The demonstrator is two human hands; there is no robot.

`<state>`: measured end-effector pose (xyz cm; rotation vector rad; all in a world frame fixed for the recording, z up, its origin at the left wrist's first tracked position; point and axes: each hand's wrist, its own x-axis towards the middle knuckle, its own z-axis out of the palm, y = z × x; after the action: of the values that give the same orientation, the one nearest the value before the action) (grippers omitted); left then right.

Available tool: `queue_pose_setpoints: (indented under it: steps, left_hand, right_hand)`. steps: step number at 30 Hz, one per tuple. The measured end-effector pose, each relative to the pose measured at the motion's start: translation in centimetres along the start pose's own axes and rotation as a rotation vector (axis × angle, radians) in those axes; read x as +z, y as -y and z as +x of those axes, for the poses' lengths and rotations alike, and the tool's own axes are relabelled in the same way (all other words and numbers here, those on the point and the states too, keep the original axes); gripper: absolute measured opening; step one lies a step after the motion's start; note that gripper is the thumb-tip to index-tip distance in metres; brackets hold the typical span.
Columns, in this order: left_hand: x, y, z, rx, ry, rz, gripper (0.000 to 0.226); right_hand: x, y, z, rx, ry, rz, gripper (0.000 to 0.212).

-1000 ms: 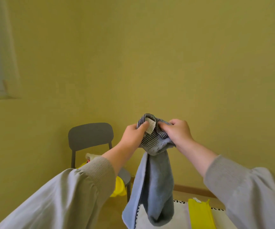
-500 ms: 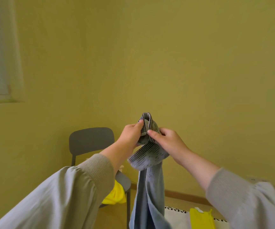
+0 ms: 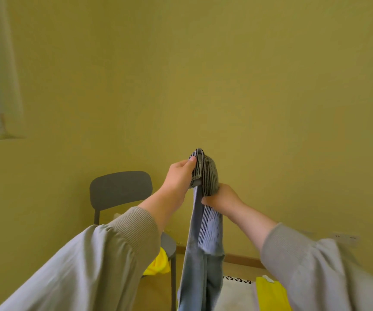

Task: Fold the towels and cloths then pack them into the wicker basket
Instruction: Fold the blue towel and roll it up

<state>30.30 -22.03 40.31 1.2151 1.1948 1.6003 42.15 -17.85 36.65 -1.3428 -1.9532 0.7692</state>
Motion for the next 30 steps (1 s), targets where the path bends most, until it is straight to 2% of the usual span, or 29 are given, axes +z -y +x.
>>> queue_pose_setpoints:
  steps: [2,4,6,8,10,12,18,23,30]
  left_hand:
    - [-0.7,-0.5,0.3,0.032,-0.041,-0.021,0.031]
    - [-1.9,-0.7,0.7,0.053,-0.088,-0.05,0.033]
    - [-3.2,-0.8,1.1,0.075,-0.109,-0.031,0.033]
    - [-4.8,-1.2,1.6,0.102,-0.127,0.024,0.032]
    - [-6.4,-2.3,1.9,0.134,-0.142,0.132,0.025]
    - [-8.5,-3.7,2.6,0.19,-0.114,0.204,0.014]
    - [-14.3,-9.7,3.3,0.298,-0.078,0.233,0.015]
    - [-17.7,-10.7,3.5,0.347,-0.142,0.289,0.013]
    - [-17.1,-7.6,4.4,0.438,-0.137,0.316,0.013]
  right_hand:
    - [0.0,-0.1,0.9,0.128,-0.016,-0.068,0.023]
    - [0.5,0.2,1.3,0.275,0.052,-0.067,0.024]
    - [1.4,1.5,1.5,0.362,0.134,0.08,0.02]
    - [2.5,3.8,2.5,0.31,0.096,0.362,0.016]
    - [3.2,6.7,3.7,0.176,0.019,0.535,0.025]
    - [3.8,10.1,4.4,0.025,-0.033,0.533,0.028]
    - [5.2,20.1,5.4,-0.251,-0.09,0.476,0.022]
    - [8.2,23.1,5.5,-0.302,-0.048,0.46,0.021]
    - [10.3,19.3,6.4,-0.237,-0.085,0.509,0.021]
